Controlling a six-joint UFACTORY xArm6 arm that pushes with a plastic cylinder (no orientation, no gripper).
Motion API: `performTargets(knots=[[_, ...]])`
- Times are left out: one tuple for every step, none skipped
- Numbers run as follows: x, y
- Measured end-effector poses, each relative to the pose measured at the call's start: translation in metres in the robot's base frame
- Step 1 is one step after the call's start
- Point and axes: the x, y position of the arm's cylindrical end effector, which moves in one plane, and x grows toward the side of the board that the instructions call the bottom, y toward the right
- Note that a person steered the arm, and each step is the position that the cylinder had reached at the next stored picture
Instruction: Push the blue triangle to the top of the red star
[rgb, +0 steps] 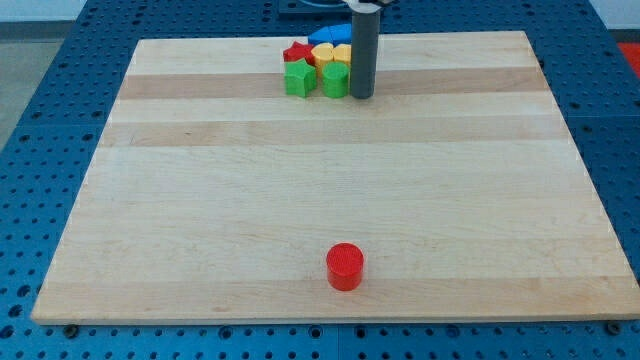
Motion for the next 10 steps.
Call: performTargets(knots=[[-0.011,0.004],[-0.033,0.006],[-0.055,0.006],[-0.075,0.008],[-0.093,0.017],[-0.113,0.024],[-0.123,0.024],[-0.124,0.017],[-0.124,0.013],[-0.124,-0.003]])
